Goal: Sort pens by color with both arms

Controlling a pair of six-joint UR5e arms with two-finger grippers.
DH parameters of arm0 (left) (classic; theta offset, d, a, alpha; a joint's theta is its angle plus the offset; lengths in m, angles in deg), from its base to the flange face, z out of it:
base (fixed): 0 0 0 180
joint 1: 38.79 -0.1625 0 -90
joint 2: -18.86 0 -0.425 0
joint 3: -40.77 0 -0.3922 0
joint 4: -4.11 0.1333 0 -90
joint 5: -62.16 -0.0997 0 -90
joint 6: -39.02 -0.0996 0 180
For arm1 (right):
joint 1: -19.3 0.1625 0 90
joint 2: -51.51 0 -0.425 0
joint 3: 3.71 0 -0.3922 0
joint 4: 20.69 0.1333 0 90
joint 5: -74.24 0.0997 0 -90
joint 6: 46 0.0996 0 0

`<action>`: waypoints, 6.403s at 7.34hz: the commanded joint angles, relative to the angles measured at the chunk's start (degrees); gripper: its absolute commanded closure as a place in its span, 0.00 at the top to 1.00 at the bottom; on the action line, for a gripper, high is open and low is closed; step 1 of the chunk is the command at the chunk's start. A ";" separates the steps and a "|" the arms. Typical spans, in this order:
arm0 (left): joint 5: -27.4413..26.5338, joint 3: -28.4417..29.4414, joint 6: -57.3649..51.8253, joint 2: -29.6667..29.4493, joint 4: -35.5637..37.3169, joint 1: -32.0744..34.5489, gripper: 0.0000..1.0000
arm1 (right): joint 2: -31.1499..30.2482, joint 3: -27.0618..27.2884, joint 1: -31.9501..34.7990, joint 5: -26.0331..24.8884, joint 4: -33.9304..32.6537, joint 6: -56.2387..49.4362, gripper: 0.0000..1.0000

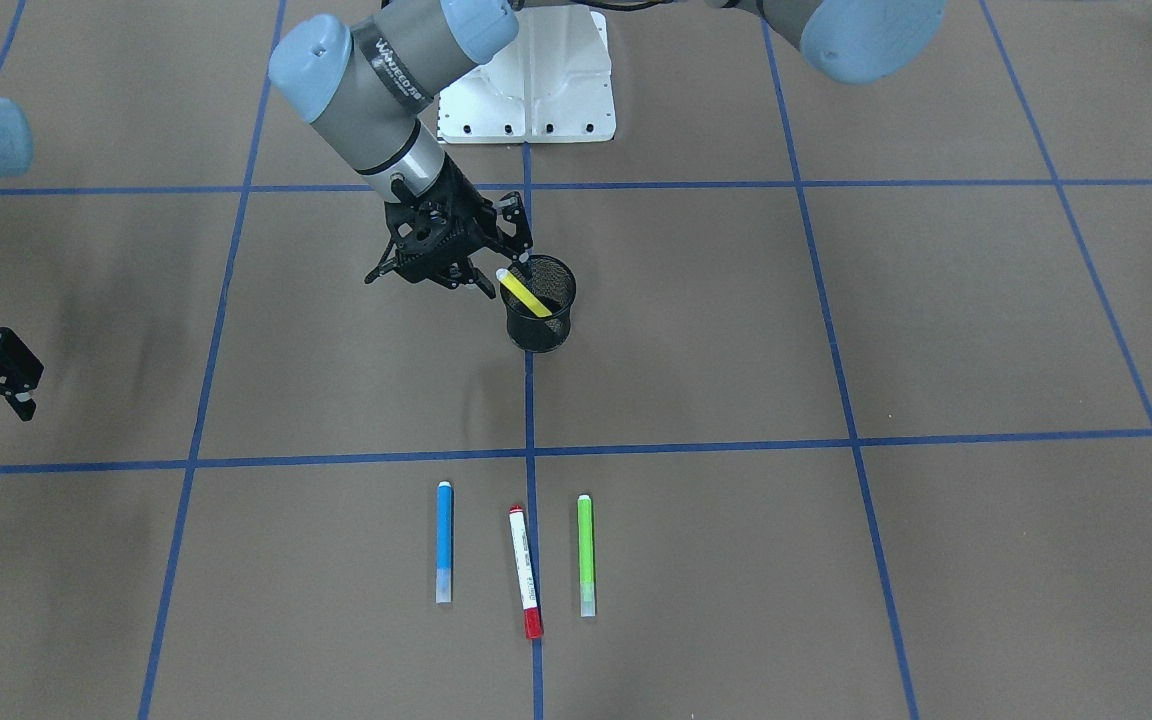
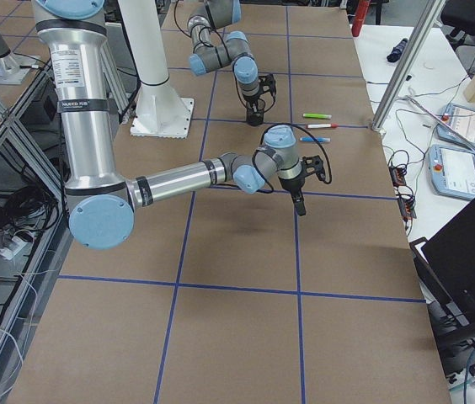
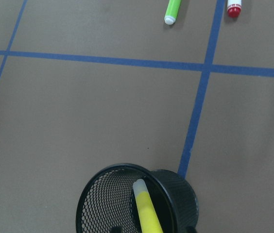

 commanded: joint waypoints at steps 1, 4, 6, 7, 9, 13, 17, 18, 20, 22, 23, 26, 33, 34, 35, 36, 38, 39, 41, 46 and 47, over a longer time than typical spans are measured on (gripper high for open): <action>0.04 -0.25 0.00 0.10 0.18 -0.13 0.38 | 0.22 -0.34 -0.03 -0.01 0.03 0.05 0.98; 0.04 -0.69 0.00 0.20 0.18 -0.13 0.00 | 0.30 -1.64 -0.03 -0.01 1.77 0.05 0.98; 0.04 -4.36 -0.08 0.28 2.44 -0.13 0.00 | 0.39 -4.90 -0.03 -0.01 6.69 0.31 0.98; 0.04 -8.56 -0.17 0.37 4.98 -0.04 0.00 | 0.57 -4.91 -0.03 -0.01 6.79 0.40 0.98; -0.22 -20.92 -2.27 2.20 11.67 1.18 0.00 | 0.74 -4.82 -0.03 -0.01 6.79 0.49 0.98; -3.38 -30.83 -6.14 15.09 -9.13 11.70 0.00 | 0.74 -4.03 1.55 1.92 6.88 0.57 0.98; -11.33 -21.84 -7.91 28.92 -48.58 17.01 0.00 | 0.39 -3.33 2.26 2.10 7.06 0.49 0.98; -14.60 -13.52 -7.38 29.02 -59.83 16.83 0.00 | 0.30 -3.06 2.26 2.10 7.14 0.49 0.98; -18.92 -1.88 -7.12 29.02 -76.49 16.74 0.00 | -0.31 -1.83 2.35 2.01 7.15 0.49 0.98; -23.32 2.98 -5.80 28.94 -80.67 15.09 0.00 | -0.22 -1.92 2.26 1.66 7.15 0.49 0.98; -23.33 3.17 -5.80 28.85 -80.86 14.73 0.00 | -0.31 -2.09 2.26 1.57 7.15 0.57 0.98; -23.42 4.49 -5.80 28.32 -80.86 13.49 0.00 | -0.31 -2.09 2.26 1.48 7.15 0.57 0.98; -23.16 4.32 -6.32 28.32 -80.95 12.35 0.99 | -0.31 -2.27 2.26 1.48 7.15 0.49 0.98; -22.99 3.97 -6.50 28.23 -80.86 12.35 0.99 | -0.31 -2.27 2.26 1.48 7.15 0.49 0.98; -22.72 2.23 -8.24 28.15 -80.60 12.52 0.99 | -0.14 -2.10 2.26 1.48 7.15 0.49 0.98; -22.02 -1.18 -12.96 28.58 -79.03 13.05 0.99 | 0.21 -1.92 2.26 1.83 7.06 0.49 0.98; -12.85 -7.25 -16.07 29.20 -66.27 16.98 0.99 | 1.96 -2.27 3.74 2.10 6.10 0.40 0.98; -8.44 -13.98 -23.65 32.07 -59.48 20.14 0.99 | 2.58 -1.83 4.88 2.27 3.22 0.05 0.98; 5.30 -20.97 -36.15 37.53 -48.14 28.30 0.99 | 4.77 -2.70 9.88 8.57 -1.79 -0.91 0.98; 38.41 -21.00 -74.91 50.79 -29.98 54.75 0.99 | 8.56 -8.12 19.12 18.33 -21.58 -24.07 0.98; 45.15 -19.60 -76.01 54.04 -30.15 58.45 0.99 | 9.09 -11.81 20.96 21.40 -21.77 -25.60 0.98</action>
